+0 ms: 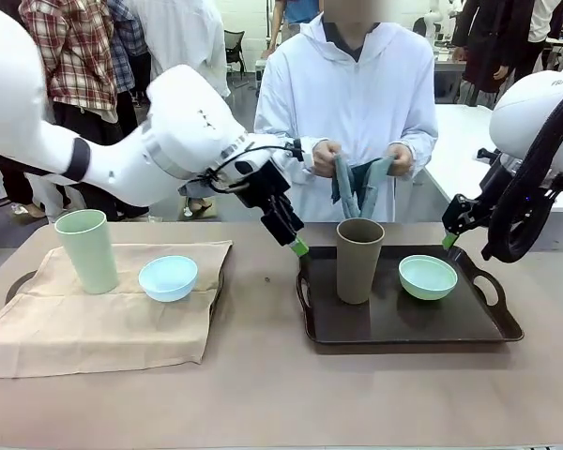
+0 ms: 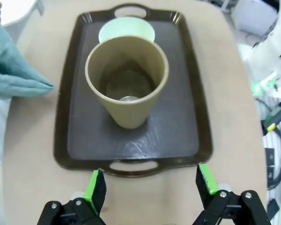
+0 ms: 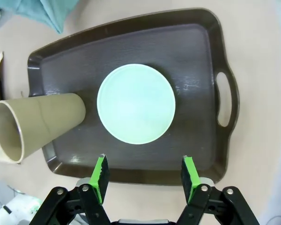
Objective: Set up a tray with a mat and arrange the tableware.
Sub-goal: Pick up the Picnic Bowl and Reusable plastic cup from the Handle tray in front of the human's position and hold them in the air.
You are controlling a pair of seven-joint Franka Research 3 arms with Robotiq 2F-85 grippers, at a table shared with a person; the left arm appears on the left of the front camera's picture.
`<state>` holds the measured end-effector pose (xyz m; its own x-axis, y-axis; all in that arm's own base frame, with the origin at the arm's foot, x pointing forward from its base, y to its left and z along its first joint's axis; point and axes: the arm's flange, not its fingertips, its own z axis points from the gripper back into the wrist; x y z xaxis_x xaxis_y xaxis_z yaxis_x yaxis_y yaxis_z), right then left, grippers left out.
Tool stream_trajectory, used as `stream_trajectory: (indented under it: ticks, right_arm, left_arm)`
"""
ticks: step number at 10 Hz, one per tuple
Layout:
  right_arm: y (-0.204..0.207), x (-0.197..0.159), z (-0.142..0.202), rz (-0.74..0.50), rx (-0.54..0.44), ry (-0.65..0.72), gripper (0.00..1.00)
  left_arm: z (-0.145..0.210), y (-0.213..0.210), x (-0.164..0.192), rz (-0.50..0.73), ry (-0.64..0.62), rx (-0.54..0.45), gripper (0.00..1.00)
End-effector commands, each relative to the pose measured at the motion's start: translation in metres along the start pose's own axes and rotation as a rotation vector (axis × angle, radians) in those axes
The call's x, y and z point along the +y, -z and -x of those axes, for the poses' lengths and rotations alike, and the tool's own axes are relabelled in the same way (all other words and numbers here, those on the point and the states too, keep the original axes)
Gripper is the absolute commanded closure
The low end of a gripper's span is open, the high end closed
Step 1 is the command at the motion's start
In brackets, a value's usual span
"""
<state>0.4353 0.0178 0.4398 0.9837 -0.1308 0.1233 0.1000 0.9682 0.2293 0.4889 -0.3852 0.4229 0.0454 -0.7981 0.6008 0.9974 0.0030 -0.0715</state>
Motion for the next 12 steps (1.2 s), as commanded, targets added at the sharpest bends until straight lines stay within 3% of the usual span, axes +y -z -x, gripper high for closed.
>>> stream_trajectory:
  ticks: [1, 4, 5, 6, 9, 10, 12]
  right_arm:
    - [0.004, 0.0, -0.002, 0.001, 0.007, 0.026, 0.2]
    - [0.004, -0.009, 0.005, -0.006, 0.002, 0.057, 0.2]
    - [-0.002, -0.007, 0.007, -0.008, -0.023, 0.094, 0.2]
    - [0.003, -0.01, 0.001, -0.004, 0.008, 0.027, 0.2]
    - [0.001, -0.011, 0.001, -0.006, 0.003, 0.043, 0.2]
    - [0.012, -0.011, -0.011, -0.006, 0.009, 0.029, 0.2]
    - [0.028, -0.018, -0.027, -0.003, -0.006, 0.03, 0.2]
  left_arm:
    - [-0.01, 0.012, 0.029, -0.014, 0.043, 0.029, 0.0]
    - [-0.01, 0.019, 0.046, 0.103, 0.015, -0.043, 0.0]
    - [-0.008, 0.025, 0.036, 0.021, 0.034, 0.0, 0.0]
    - [-0.008, 0.025, 0.036, 0.021, 0.034, 0.0, 0.0]
    - [-0.011, 0.027, 0.043, 0.043, 0.033, -0.016, 0.0]
    - [0.001, 0.03, 0.035, 0.063, 0.074, -0.138, 0.0]
    - [0.035, 0.04, 0.028, 0.042, 0.095, -0.254, 0.0]
